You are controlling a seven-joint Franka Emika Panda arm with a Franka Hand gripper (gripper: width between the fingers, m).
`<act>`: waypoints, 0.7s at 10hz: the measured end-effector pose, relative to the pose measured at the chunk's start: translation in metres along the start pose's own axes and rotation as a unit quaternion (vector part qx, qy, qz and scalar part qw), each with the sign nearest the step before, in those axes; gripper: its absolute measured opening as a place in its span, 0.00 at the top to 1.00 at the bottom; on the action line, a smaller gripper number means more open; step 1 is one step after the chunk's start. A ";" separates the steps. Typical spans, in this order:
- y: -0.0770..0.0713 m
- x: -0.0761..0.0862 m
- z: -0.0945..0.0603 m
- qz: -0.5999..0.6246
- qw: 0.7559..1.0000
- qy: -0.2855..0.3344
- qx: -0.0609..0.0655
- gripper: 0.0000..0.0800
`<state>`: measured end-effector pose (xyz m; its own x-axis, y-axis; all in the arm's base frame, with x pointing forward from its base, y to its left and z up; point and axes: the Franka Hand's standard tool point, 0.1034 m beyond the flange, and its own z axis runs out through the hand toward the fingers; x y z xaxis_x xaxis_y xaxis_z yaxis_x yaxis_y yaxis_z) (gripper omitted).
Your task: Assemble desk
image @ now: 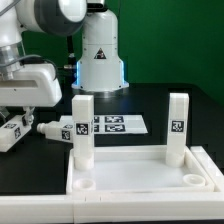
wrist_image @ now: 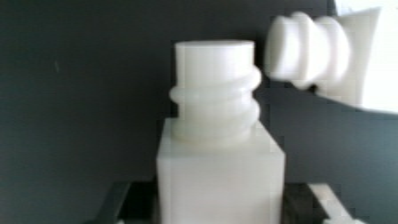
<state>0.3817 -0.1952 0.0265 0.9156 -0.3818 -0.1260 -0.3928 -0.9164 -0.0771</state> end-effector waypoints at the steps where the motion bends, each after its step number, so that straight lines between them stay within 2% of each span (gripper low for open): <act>1: 0.009 -0.008 0.005 0.013 1.000 -0.002 -0.002 0.64; 3: 0.020 -0.021 0.013 0.015 1.000 -0.007 -0.004 0.64; 4: 0.016 -0.020 0.014 -0.001 1.000 0.013 -0.022 0.64; 5: 0.011 -0.023 0.014 -0.029 0.999 0.023 -0.032 0.64; 7: 0.010 -0.024 0.014 -0.039 0.998 0.024 -0.034 0.64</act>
Offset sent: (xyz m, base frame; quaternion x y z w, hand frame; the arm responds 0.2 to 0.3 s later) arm -0.0144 0.0216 -0.0093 -0.0718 0.0431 -0.1080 0.9906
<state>0.3544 -0.1938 0.0145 0.9471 -0.3124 -0.0740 -0.3145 -0.9491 -0.0176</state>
